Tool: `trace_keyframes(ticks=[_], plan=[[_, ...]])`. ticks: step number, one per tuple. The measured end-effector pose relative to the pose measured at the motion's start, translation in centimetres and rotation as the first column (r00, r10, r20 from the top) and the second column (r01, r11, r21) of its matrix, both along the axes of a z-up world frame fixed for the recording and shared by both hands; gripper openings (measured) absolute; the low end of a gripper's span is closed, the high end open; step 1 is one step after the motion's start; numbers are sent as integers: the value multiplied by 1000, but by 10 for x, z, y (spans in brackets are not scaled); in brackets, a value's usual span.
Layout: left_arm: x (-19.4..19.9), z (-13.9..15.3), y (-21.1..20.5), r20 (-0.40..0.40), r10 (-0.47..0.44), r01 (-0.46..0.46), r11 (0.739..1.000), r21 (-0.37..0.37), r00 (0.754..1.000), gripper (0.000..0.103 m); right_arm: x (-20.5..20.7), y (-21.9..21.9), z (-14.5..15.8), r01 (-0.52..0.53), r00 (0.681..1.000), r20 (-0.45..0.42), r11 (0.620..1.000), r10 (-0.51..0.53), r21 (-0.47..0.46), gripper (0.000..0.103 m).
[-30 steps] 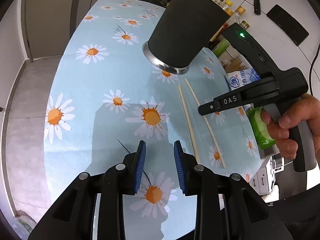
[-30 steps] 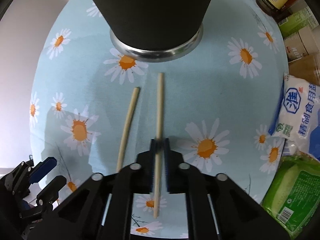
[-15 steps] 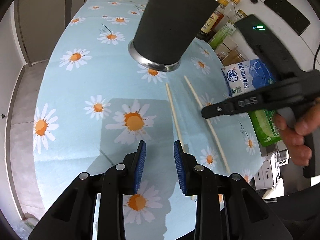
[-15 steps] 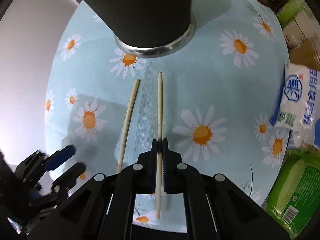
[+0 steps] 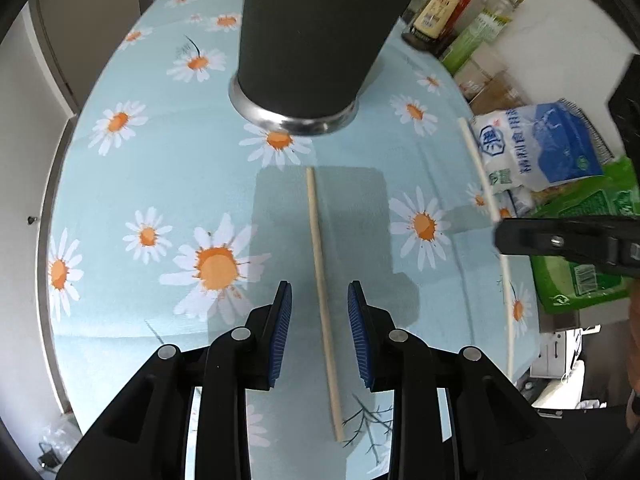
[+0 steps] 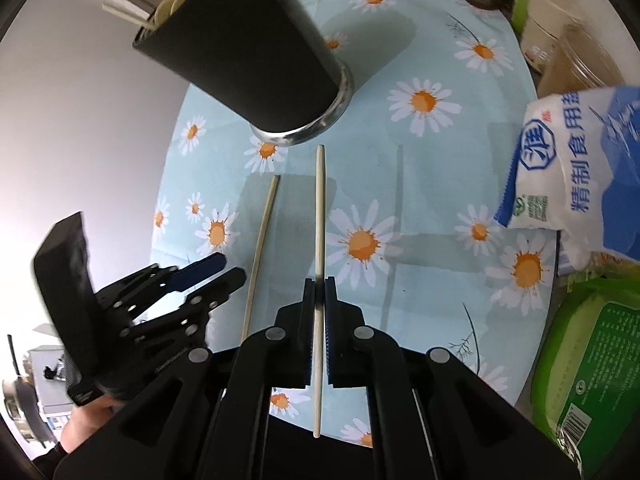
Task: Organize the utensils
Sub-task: 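Grasp the last chopstick with the left gripper while the right holds its chopstick, then lift both chopsticks over the black holder and open both grippers inside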
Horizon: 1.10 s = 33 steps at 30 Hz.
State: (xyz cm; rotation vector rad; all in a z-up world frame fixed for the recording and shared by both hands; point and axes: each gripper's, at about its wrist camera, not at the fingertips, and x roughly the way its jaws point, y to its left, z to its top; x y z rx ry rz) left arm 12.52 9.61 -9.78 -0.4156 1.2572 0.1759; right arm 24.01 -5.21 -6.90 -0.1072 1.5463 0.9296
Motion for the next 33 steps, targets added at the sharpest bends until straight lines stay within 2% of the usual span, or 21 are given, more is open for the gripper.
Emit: trace_keyframes(ticks=[9, 18, 26, 33], plan=[[17, -14, -9, -109, 27, -22, 999, 49, 994, 26, 1, -16, 3, -18, 1000, -19, 997, 19, 72, 5], [30, -19, -14, -148, 36, -23, 996, 92, 988, 5, 4, -22, -2, -28, 999, -26, 995, 30, 98, 5], [32, -20, -15, -132, 54, -42, 995, 91, 990, 4, 4, -22, 1, -26, 999, -16, 995, 28, 98, 5], [16, 1, -9, -60, 52, -48, 997, 62, 997, 4, -2, -10, 9, -26, 1000, 9, 995, 26, 95, 5]])
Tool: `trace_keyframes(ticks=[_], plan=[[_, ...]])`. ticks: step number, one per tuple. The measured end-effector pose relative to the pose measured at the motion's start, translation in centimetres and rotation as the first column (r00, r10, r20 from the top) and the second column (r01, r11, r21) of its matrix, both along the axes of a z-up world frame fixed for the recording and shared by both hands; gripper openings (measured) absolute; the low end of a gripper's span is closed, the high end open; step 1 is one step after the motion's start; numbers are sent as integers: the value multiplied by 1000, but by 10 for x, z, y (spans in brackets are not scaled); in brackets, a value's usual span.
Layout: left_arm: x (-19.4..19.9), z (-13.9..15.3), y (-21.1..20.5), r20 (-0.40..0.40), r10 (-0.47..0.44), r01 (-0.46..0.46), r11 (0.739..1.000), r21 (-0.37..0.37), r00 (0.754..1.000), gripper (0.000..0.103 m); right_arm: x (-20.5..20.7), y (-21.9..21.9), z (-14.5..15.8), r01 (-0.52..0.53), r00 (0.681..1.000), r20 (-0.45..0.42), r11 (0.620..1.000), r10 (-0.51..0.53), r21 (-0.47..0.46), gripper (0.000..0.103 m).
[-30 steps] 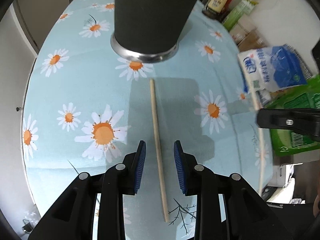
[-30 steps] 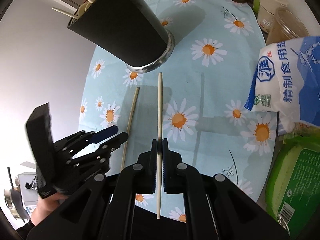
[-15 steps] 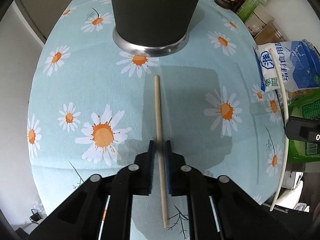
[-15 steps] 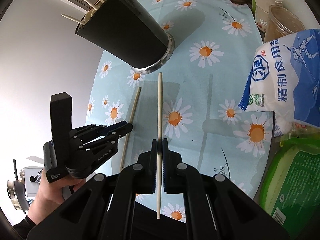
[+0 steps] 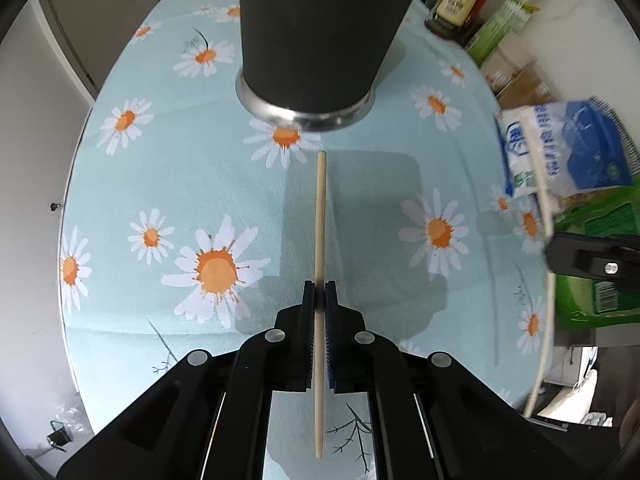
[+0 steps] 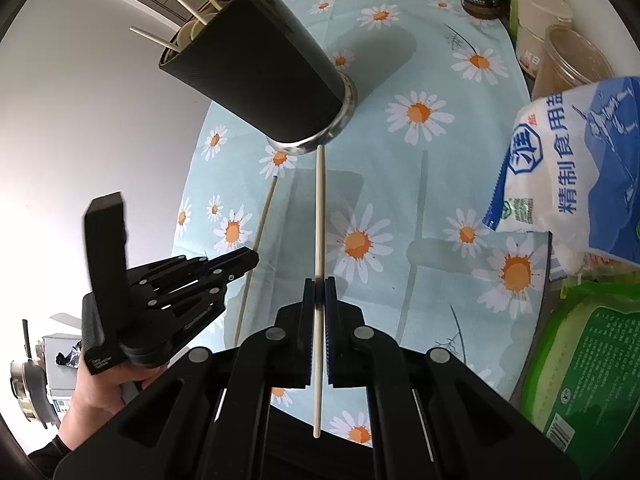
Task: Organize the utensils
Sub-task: 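Lift both chopsticks over the black holder and open both grippers inside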
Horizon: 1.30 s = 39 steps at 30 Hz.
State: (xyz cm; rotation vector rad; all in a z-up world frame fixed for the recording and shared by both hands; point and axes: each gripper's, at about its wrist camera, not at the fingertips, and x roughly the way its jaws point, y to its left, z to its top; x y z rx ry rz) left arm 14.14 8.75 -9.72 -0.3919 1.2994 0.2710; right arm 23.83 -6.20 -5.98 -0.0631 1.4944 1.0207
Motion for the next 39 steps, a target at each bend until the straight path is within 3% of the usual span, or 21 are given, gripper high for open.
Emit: trace_keyframes(ticks=[9, 19, 22, 31, 39], plan=[[-27, 47, 13, 156, -14, 23, 998, -56, 988, 4, -6, 27, 17, 18, 999, 49, 1000, -19, 19, 5], [-45, 90, 36, 318, -47, 87, 990, -114, 947, 4, -28, 60, 54, 15, 991, 126, 984, -38, 179, 6], [-48, 105, 41, 357, -79, 123, 987, -102, 931, 4, -32, 66, 63, 18, 987, 150, 977, -51, 215, 6], [-36, 144, 61, 508, -138, 206, 975, -79, 850, 4, -32, 69, 93, 68, 961, 235, 946, -148, 318, 6], [-14, 169, 70, 666, -136, 223, 974, -47, 734, 4, -12, 66, 124, 82, 910, 333, 896, -245, 437, 6]])
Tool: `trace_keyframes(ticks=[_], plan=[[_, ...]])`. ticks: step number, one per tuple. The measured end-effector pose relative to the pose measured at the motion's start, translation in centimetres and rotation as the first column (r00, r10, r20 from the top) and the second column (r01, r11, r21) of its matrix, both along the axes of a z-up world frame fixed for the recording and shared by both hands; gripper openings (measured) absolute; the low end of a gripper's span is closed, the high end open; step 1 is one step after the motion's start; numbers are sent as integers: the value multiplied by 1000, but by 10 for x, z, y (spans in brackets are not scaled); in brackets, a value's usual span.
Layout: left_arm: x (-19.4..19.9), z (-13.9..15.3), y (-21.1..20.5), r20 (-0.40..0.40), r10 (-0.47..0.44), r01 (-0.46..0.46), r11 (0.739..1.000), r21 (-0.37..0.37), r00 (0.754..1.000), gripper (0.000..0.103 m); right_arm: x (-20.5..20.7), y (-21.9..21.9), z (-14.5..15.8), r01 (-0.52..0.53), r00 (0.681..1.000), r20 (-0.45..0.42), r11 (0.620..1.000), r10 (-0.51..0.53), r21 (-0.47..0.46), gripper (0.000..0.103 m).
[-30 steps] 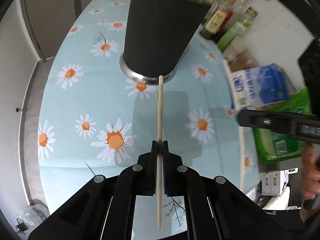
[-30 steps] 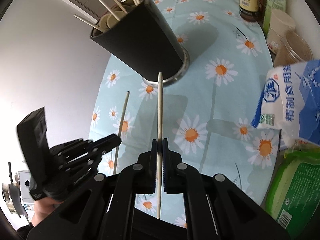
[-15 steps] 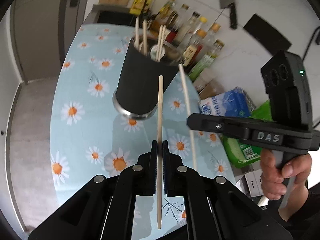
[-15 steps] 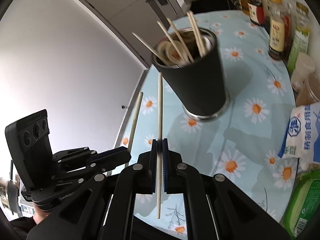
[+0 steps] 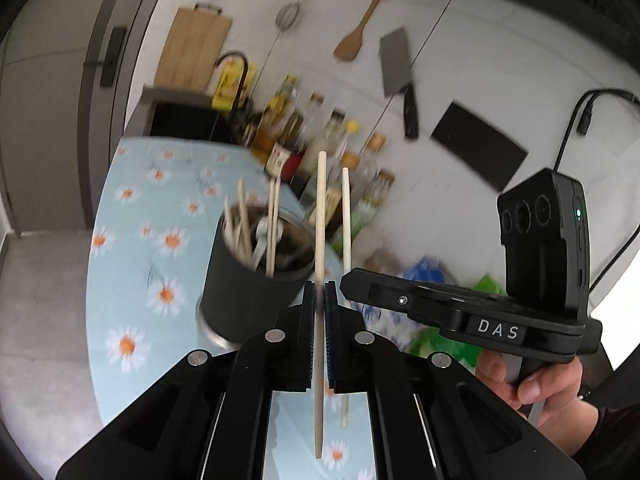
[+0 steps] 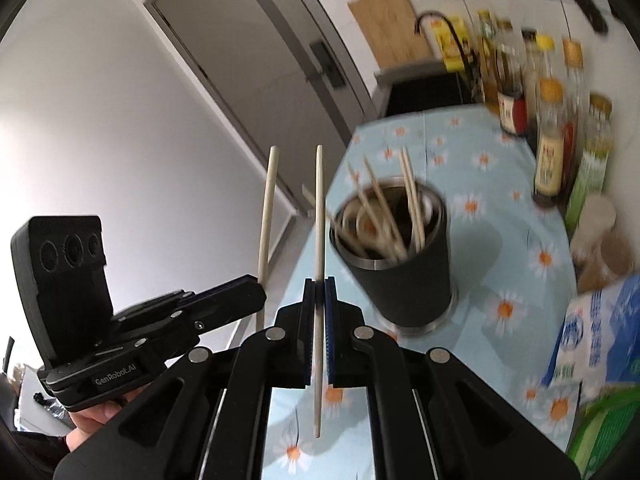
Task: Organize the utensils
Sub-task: 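Lift both chopsticks over the black holder and open both grippers inside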
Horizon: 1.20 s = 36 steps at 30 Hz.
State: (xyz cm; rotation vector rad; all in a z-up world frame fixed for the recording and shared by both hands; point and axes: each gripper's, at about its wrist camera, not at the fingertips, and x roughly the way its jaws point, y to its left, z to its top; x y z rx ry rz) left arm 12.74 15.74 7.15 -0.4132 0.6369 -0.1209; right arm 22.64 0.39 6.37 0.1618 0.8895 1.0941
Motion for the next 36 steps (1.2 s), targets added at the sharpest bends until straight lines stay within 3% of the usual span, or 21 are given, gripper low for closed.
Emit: trace_keyframes(ticks=[10, 23, 27, 33, 36], plan=[[28, 26, 12, 219, 53, -61, 998, 30, 974, 4, 45, -1, 26, 94, 992, 67, 989, -102, 118, 6], [64, 26, 26, 364, 89, -122, 990, 69, 927, 4, 86, 6, 39, 172, 969, 136, 957, -207, 232, 6], [71, 20, 27, 372, 93, -132, 988, 80, 924, 4, 91, 8, 32, 189, 962, 150, 953, -228, 237, 6], [81, 7, 29, 326, 91, -124, 989, 82, 941, 4, 95, 14, 15, 183, 971, 111, 960, -210, 212, 6], [81, 3, 28, 309, 85, -115, 990, 81, 947, 5, 94, 13, 9, 197, 971, 91, 958, -219, 207, 13]])
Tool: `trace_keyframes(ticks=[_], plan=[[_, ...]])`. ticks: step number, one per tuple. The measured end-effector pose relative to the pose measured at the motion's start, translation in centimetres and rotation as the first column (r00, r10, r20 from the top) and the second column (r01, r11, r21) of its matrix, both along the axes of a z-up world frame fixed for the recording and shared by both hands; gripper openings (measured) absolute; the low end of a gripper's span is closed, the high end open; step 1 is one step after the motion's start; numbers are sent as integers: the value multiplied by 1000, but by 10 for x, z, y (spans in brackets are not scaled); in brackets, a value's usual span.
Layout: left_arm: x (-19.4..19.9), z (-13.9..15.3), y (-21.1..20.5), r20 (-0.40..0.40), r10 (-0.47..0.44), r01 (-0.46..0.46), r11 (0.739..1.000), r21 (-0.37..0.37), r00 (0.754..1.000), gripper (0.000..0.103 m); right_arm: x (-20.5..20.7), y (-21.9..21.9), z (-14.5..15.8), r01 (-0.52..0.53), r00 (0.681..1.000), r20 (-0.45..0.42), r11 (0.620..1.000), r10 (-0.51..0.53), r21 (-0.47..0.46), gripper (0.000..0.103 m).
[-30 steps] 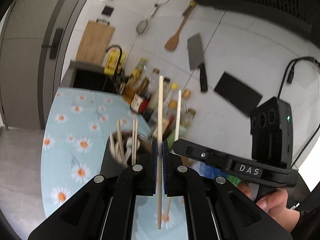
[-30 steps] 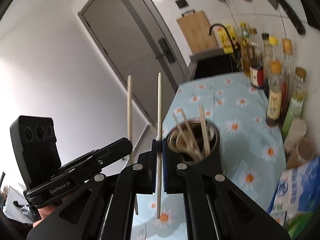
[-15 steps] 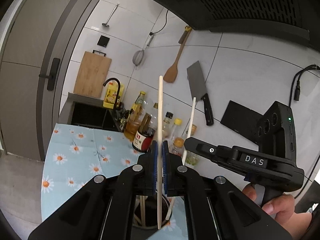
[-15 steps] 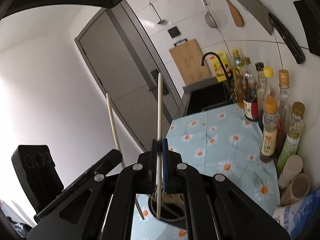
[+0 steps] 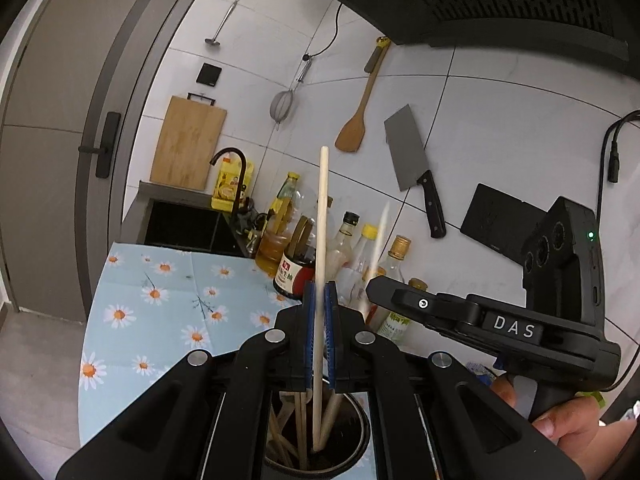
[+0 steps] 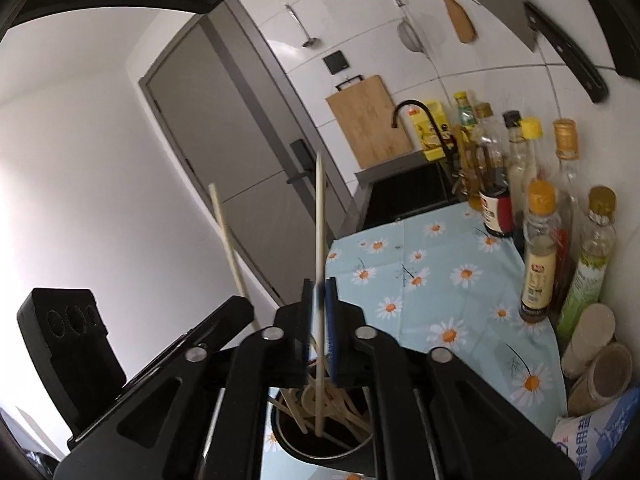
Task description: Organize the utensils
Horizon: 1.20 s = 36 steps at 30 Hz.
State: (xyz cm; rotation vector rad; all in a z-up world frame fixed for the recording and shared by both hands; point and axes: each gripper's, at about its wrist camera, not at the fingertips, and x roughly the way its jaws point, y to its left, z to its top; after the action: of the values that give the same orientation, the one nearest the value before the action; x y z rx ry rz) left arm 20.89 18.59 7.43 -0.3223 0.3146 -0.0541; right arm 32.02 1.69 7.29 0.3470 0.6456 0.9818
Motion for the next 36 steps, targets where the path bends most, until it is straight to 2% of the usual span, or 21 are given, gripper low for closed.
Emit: trace_keyframes(ticks=[6, 14, 16, 19, 20, 21, 22, 24, 28, 29, 30, 32, 36], plan=[[-4, -2, 0, -28, 3, -3, 1000, -2, 1000, 5, -4, -5, -2, 2, 999, -33, 1000, -1, 6, 16], [-19, 1, -4, -36, -2, 2, 1000, -3, 999, 5, -20, -15, 5, 7, 1000, -26, 1000, -7, 4, 18], [-25, 3, -7, -40, -7, 7, 1000, 0, 999, 5, -26, -19, 7, 7, 1000, -25, 1000, -7, 2, 24], [-35, 5, -11, -58, -5, 6, 1000, 7, 998, 5, -35, -26, 10, 8, 1000, -19, 1000, -9, -10, 27], [-39, 6, -13, -62, -6, 7, 1000, 11, 998, 7, -38, -29, 11, 9, 1000, -18, 1000, -9, -13, 28], [-43, 6, -14, -68, -4, 5, 1000, 16, 998, 17, -41, -33, 11, 10, 1000, -16, 1000, -11, -15, 31], [-47, 6, -15, -72, -1, 3, 1000, 19, 997, 22, -45, -38, 12, 14, 1000, -14, 1000, -14, -21, 31], [-57, 5, -19, -90, 4, -1, 1000, 30, 996, 22, -54, -48, 12, 16, 1000, -7, 999, -16, -33, 33], [-75, 4, -30, -128, 20, -12, 998, 62, 992, 22, -74, -68, 8, 14, 1000, 10, 998, -14, -57, 43], [-81, 3, -35, -144, 27, -16, 997, 73, 989, 23, -78, -72, 7, 11, 1000, 11, 998, -11, -65, 48], [-86, 2, -38, -152, 31, -19, 997, 75, 988, 29, -84, -79, 5, 5, 1000, 11, 997, -4, -73, 49], [-97, 1, -49, -179, 51, -32, 994, 109, 982, 31, -93, -89, 1, 6, 1000, 22, 996, -4, -90, 58], [-115, -3, -71, -230, 87, -57, 989, 135, 969, 36, -110, -110, -10, -20, 999, 27, 993, 24, -119, 60]])
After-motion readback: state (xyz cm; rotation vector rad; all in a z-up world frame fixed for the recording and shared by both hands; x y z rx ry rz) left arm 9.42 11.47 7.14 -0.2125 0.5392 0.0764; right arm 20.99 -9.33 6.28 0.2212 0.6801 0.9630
